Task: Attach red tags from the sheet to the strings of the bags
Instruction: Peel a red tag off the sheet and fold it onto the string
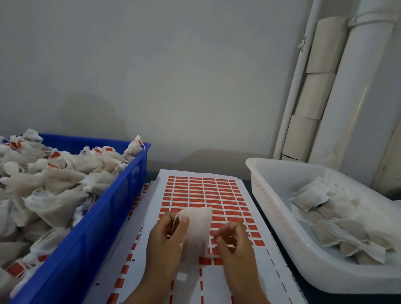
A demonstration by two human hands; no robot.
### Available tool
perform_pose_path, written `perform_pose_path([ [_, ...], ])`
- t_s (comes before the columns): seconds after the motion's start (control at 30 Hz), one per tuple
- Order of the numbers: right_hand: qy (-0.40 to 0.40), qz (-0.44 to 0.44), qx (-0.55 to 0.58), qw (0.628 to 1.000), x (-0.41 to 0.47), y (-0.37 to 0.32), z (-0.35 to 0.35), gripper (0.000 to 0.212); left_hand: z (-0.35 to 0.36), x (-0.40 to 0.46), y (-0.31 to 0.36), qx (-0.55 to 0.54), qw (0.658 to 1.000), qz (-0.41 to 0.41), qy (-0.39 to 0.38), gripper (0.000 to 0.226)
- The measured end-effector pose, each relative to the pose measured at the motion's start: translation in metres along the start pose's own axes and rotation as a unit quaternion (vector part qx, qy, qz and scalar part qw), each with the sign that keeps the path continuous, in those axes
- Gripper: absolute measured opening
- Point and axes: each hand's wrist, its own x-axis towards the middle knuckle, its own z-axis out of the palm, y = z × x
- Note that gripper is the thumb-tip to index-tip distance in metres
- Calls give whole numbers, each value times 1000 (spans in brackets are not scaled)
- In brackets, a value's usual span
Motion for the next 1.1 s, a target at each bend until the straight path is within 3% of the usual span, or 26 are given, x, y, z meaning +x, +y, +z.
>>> perform_pose_path([
  [0.17,122,-20,53,991,0,0,-14,14,0,-2,2,-19,998,18,51,18],
  [0.23,136,-7,48,990,2,3,-16,15,0,-4,2,-14,998,30,49,21],
  [0.47,46,61,69,995,6,10,-11,5,7,-8,-7,78,993,75,-45,7],
  [0.6,11,22,29,999,4,9,-9,14,8,-6,-9,91,993,72,-34,11],
  [0.7,-58,49,6,997,3,8,-5,11,6,-3,-11,97,993,65,-12,10],
  [0.77,-50,57,-47,996,3,9,-5,13,6,-2,-14,104,992,63,-15,6],
  [0.87,24,52,-87,995,4,9,-11,18,6,-2,-17,114,991,63,-25,8],
  [0.97,75,41,-78,993,5,8,-17,16,6,-3,-15,96,994,52,-30,11],
  [1.1,28,-26,-14,999,0,-1,-12,10,7,-5,-11,68,995,53,-57,11],
])
